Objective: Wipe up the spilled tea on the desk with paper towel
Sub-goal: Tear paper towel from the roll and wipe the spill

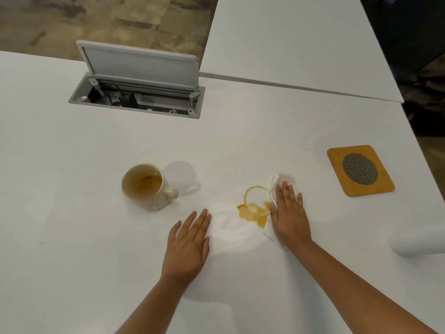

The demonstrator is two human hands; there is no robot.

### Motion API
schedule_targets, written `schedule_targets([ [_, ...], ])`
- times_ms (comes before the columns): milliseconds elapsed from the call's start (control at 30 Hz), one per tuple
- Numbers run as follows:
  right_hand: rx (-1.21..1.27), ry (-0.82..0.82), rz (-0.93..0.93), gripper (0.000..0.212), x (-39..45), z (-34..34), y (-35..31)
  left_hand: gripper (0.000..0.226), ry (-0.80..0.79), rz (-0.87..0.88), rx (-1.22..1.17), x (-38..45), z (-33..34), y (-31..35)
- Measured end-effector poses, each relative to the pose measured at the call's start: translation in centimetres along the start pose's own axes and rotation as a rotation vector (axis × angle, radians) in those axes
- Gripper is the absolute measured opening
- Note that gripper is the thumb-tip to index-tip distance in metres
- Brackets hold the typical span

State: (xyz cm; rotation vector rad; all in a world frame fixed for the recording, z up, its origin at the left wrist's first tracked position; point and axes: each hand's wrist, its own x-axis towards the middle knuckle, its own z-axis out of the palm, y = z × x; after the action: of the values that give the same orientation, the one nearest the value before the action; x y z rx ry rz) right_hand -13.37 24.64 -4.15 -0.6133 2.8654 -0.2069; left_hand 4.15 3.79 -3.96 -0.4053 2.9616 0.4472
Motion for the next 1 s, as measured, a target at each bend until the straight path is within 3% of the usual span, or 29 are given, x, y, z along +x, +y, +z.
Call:
schedule_targets([
  [167,-0.05,-0.02,-0.059,0.074,0.1,0.1,-0.8,0.053,0.0,-0.005,0.001,0.0,0.2,0.0],
  [333,0.054,-0.042,-0.078,0.075,-0.1,-1.5,-0.3,0.051,-0.006,-0.004,0.005,-0.1,0.0,0.0],
  [467,0.045,-0.049,0.119,0.057,-1.7,-3.3,0.2,0.054,-0.026,-0.008,-0.009,-0.1,-0.6,0.2],
  [567,0.109,0.055,0.201,0.029,-2.5,-4.9,0.4,0.055,-0.03,-0.015,-0.014,-0.1,-0.7,0.1],
  [633,0.217,0.11,0.247,0.021,-2.4,-6.6,0.4,0.055,-0.032,-0.018,-0.01,-0.2,-0.6,0.1],
  [733,0.237,0.201,0.275,0.025,-2.0,-9.3,0.5,0.055,-0.029,-0.022,0.0,-0.1,-0.5,0.1],
  [867,0.15,0.318,0.176,0.037,-1.3,-11.5,0.5,0.055,-0.036,-0.023,0.007,-0.1,-0.3,0.0],
  [1000,0.082,0.2,0.036,0.041,-1.4,-9.5,-1.2,0.055,-0.031,-0.021,0.001,-0.1,-0.3,0.1],
])
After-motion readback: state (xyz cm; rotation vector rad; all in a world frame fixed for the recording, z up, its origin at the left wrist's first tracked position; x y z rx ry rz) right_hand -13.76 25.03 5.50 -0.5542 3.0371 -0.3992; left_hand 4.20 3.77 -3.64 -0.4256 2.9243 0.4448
